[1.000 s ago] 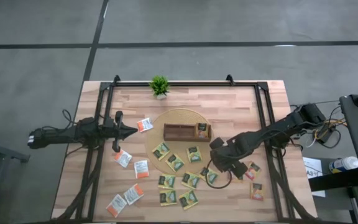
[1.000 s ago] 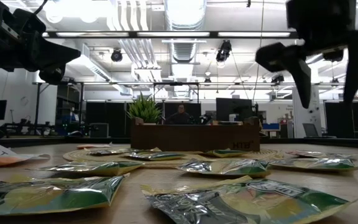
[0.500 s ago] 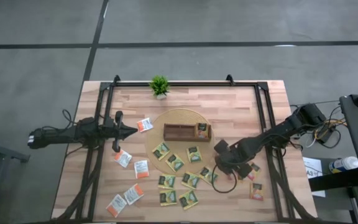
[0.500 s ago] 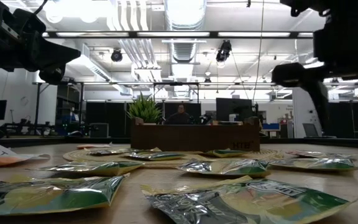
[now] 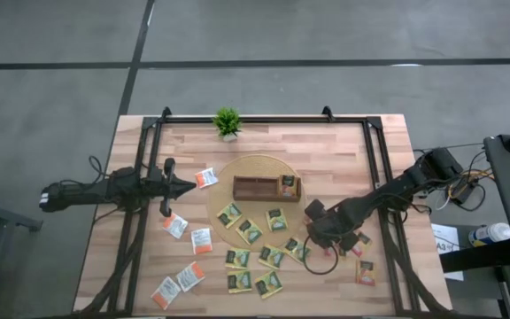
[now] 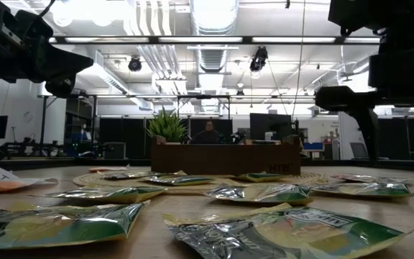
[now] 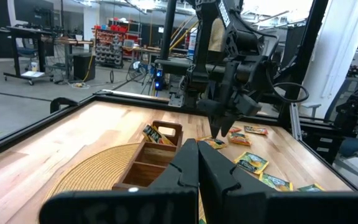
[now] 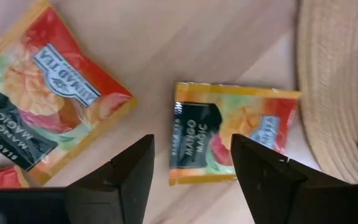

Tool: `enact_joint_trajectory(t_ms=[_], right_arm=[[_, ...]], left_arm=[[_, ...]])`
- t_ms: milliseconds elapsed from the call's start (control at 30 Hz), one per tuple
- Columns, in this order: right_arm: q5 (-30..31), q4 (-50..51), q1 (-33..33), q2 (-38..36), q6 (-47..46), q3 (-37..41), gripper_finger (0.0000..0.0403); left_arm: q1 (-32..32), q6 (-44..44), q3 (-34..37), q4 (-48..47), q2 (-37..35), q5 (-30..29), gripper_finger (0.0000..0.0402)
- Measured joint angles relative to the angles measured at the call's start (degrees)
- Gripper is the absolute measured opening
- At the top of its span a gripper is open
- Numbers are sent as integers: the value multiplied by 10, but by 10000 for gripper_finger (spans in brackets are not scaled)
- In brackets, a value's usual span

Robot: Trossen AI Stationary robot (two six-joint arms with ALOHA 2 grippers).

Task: Pick & Place Tea
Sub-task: Put the orange tea bag into the right section of the wooden organizer

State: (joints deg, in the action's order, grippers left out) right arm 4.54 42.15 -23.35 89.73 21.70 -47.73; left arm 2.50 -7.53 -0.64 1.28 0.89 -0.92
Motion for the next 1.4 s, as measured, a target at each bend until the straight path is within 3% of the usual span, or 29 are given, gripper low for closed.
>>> enact_joint_trajectory(t_ms=[733, 933, 1400], right_arm=[[-4, -57, 10, 0, 10, 30, 196], [-4, -57, 10, 0, 10, 30, 164], [0, -56, 11, 0, 9, 30, 49]], left_arm=[[0, 0, 0, 0, 0, 0, 0], [0, 0, 0, 0, 0, 0, 0], [0, 0, 0, 0, 0, 0, 0]])
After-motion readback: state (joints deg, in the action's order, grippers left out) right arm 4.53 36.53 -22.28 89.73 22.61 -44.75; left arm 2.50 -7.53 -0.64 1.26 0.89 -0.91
